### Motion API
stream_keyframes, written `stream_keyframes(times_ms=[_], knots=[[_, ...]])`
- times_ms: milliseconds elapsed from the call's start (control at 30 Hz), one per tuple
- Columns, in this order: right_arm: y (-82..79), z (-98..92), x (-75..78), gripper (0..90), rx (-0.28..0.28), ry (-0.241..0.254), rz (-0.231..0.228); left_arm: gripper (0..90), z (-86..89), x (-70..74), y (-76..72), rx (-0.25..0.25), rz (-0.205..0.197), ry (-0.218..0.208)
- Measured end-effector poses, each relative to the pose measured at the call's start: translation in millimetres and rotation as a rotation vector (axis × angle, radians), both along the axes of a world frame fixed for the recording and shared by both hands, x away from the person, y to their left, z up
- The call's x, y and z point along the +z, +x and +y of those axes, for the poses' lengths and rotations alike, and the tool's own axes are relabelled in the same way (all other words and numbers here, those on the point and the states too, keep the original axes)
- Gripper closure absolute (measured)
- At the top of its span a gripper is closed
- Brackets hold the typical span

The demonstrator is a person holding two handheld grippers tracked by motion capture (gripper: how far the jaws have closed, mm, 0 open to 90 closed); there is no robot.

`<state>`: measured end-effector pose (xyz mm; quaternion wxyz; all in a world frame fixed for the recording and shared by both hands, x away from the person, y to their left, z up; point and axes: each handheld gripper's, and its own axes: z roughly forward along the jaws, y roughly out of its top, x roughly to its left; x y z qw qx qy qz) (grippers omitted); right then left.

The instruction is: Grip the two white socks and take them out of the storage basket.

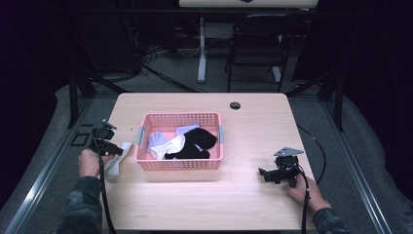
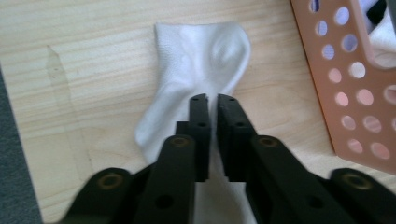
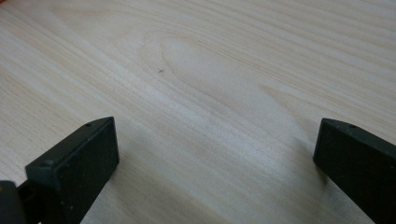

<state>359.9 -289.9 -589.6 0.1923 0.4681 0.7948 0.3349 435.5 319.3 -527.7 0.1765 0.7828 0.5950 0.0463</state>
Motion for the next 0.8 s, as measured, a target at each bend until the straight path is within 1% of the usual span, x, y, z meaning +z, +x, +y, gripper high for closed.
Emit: stream_keyframes(times_ms=[33, 67, 100, 167, 200, 233, 267, 300, 333, 367, 400, 433, 467, 500, 567, 600, 633, 667, 700, 733, 800], knots=[[0.0, 0.0, 0.0, 0.0, 0.000, 0.000, 0.000, 75.7, 0.0, 0.0, 0.0, 0.000, 0.000, 0.000], [0.0, 0.0, 0.0, 0.0, 0.000, 0.000, 0.000, 66.6, 0.3, 2.2, -1.2, 0.000, -0.005, 0.008], [0.0, 0.0, 0.0, 0.0, 0.000, 0.000, 0.000, 60.7, 1.0, 4.5, -2.6, 0.007, -0.015, 0.008], [0.0, 0.0, 0.0, 0.0, 0.000, 0.000, 0.000, 48.7, 4.2, 11.8, -5.5, 0.014, -0.035, -0.004], [0.0, 0.1, -0.1, 0.0, 0.000, 0.001, -0.001, 44.9, 4.2, 11.8, -5.5, 0.014, -0.035, -0.004], [0.0, -0.1, 0.1, 0.0, 0.000, -0.002, 0.000, 39.2, 7.0, 20.6, -9.1, 0.020, -0.063, -0.005], [-0.1, -0.1, 0.1, 0.0, -0.001, -0.001, 0.002, 35.4, 8.1, 25.1, -10.6, 0.021, -0.069, -0.005], [0.0, -0.1, 0.0, 0.0, 0.000, -0.001, 0.000, 31.1, 8.6, 29.5, -12.5, 0.026, -0.085, -0.010], [0.0, -0.1, 0.0, 0.0, 0.000, -0.001, 0.000, 27.4, 8.6, 29.5, -12.5, 0.026, -0.085, -0.010], [0.0, -0.1, 0.1, 0.0, 0.000, -0.001, 0.000, 23.5, 9.0, 39.9, -15.9, 0.018, -0.107, -0.007], [0.0, -0.3, 0.2, 0.0, 0.002, -0.003, 0.002, 20.9, 8.2, 45.2, -17.8, 0.016, -0.120, -0.003], [0.0, -0.3, 0.2, 0.0, 0.002, -0.003, 0.002, 17.9, 8.2, 45.2, -17.8, 0.016, -0.120, -0.003], [0.0, -0.1, 0.0, 0.0, 0.000, -0.001, 0.000, 15.2, 6.2, 55.4, -21.5, 0.006, -0.152, 0.001], [0.0, -0.1, 0.0, 0.0, 0.000, -0.001, 0.000, 15.4, 6.2, 55.4, -21.5, 0.006, -0.152, 0.001], [0.0, 0.1, -0.1, 0.0, -0.001, 0.001, -0.001, 13.9, 1.1, 70.4, -26.0, -0.026, -0.173, -0.007], [0.0, -0.1, 0.0, 0.0, 0.000, -0.001, 0.000, 12.6, -1.6, 74.8, -27.4, -0.033, -0.188, -0.007], [0.0, -0.1, 0.0, 0.0, 0.000, -0.001, 0.000, 11.3, -1.6, 74.8, -27.4, -0.033, -0.188, -0.007], [0.0, 0.0, 0.0, 0.0, -0.001, 0.000, 0.000, 8.2, -7.7, 83.2, -29.2, -0.057, -0.197, -0.003], [0.0, 0.0, 0.0, 0.0, -0.001, 0.000, 0.000, 5.6, -7.7, 83.2, -29.2, -0.057, -0.197, -0.003], [-0.1, 0.1, 0.0, 0.0, -0.002, 0.001, 0.001, 3.3, -15.2, 90.1, -30.3, -0.081, -0.210, 0.008], [0.0, -0.1, 0.1, 0.0, 0.000, -0.001, 0.000, 0.5, -23.3, 95.7, -30.8, -0.105, -0.221, 0.009]])
